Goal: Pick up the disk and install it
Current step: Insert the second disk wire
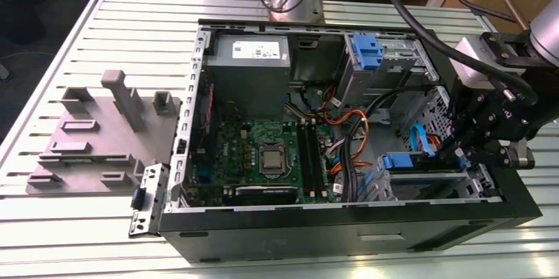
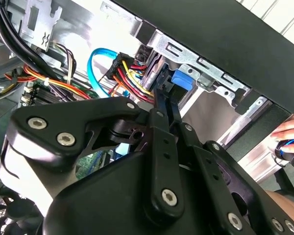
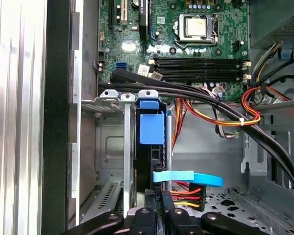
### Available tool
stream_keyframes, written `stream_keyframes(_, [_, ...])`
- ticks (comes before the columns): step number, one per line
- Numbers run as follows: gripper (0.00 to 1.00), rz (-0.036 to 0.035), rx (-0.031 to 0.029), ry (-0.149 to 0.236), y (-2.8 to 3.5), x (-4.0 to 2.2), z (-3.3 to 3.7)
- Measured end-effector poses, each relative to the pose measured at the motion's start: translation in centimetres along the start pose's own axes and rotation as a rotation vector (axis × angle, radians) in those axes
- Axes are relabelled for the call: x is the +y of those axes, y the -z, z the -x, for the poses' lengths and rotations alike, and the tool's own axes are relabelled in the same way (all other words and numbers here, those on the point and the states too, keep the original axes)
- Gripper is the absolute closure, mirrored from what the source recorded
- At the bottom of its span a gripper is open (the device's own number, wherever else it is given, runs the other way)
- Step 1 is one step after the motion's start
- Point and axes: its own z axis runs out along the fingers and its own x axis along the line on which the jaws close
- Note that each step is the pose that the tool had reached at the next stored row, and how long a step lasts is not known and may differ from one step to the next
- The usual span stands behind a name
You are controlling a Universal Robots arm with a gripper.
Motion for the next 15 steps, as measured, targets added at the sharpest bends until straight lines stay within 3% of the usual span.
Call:
stream_keyframes(7, [0.84,0.0001,0.0000,0.000,-0.01,0.00,0.36])
stream_keyframes(15, [0.84,0.0002,0.0000,0.000,0.00,-0.06,0.14])
